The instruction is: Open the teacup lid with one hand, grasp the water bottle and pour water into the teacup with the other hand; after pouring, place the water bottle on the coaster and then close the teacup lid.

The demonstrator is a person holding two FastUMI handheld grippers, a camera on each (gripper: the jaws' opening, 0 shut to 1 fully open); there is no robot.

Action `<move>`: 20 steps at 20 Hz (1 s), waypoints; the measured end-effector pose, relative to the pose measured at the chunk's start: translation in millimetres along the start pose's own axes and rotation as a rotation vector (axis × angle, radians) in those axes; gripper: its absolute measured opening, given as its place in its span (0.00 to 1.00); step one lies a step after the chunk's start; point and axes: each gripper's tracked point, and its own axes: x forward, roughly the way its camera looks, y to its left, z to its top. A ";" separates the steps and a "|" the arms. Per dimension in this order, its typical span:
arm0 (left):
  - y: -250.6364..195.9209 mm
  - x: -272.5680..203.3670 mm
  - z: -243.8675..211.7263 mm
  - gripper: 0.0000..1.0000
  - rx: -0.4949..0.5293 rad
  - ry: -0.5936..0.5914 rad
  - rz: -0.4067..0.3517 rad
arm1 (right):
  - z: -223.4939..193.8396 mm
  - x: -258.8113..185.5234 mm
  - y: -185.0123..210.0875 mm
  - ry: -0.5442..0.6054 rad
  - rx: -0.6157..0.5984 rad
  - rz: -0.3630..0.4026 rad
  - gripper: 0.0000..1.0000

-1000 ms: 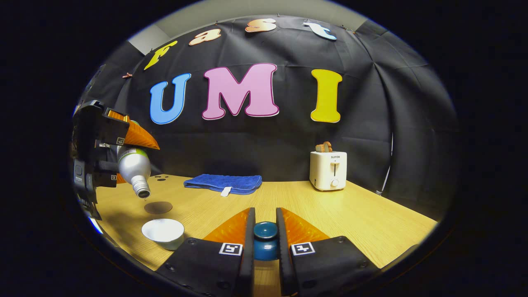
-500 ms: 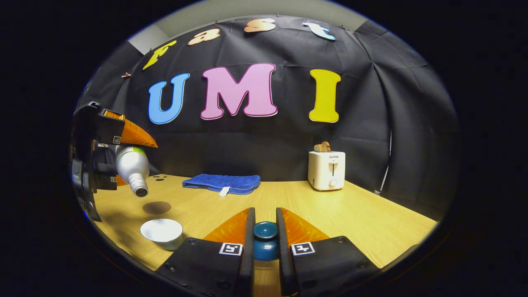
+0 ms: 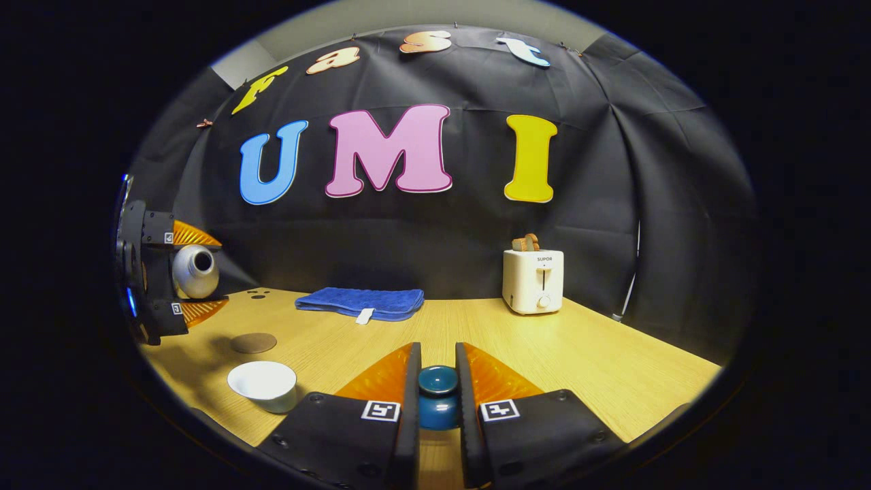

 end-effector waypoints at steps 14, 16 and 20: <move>-1.9 -15.6 -123.3 0.81 -1.138 0.088 0.154 | -1.1 2.1 -2.6 0.000 0.001 -0.012 0.28; -6.2 -17.7 -120.4 0.81 -1.143 0.085 0.117 | 0.9 1.7 -5.5 -0.001 -0.002 -0.033 0.28; -7.4 -21.5 -115.1 0.82 -1.149 0.065 0.092 | 0.8 -0.4 -6.3 -0.002 -0.002 -0.045 0.28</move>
